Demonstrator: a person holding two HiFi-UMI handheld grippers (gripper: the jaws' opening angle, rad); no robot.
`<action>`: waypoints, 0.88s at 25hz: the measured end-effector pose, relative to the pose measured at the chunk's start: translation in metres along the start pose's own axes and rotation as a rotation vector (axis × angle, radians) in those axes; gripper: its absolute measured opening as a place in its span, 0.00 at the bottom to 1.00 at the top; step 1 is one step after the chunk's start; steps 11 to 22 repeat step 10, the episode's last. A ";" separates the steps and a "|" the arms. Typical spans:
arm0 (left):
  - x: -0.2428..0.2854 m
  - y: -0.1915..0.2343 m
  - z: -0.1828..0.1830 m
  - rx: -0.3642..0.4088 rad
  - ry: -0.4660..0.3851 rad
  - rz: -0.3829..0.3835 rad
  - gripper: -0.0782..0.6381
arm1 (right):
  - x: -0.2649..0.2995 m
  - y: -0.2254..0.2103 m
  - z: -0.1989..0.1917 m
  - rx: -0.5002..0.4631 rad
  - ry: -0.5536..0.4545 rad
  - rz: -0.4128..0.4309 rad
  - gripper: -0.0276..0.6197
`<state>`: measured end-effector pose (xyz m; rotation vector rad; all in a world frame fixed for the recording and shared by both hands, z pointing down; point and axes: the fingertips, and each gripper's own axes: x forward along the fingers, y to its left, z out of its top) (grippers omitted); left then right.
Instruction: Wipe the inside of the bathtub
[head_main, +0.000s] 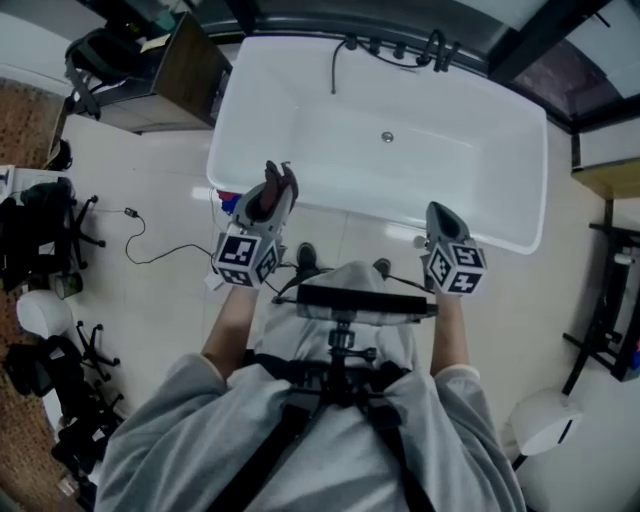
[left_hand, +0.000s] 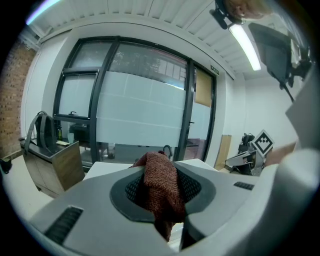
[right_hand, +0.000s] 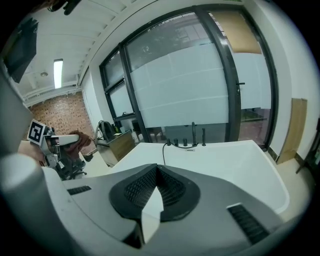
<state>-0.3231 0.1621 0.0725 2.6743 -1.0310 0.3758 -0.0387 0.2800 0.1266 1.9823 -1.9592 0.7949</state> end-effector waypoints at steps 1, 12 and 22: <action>-0.001 -0.002 0.000 -0.002 -0.001 0.001 0.24 | -0.001 -0.001 0.000 -0.001 -0.002 0.002 0.05; -0.016 0.004 -0.007 -0.037 0.003 0.039 0.24 | -0.014 0.002 0.005 -0.010 -0.029 -0.008 0.05; -0.016 0.004 -0.007 -0.037 0.003 0.039 0.24 | -0.014 0.002 0.005 -0.010 -0.029 -0.008 0.05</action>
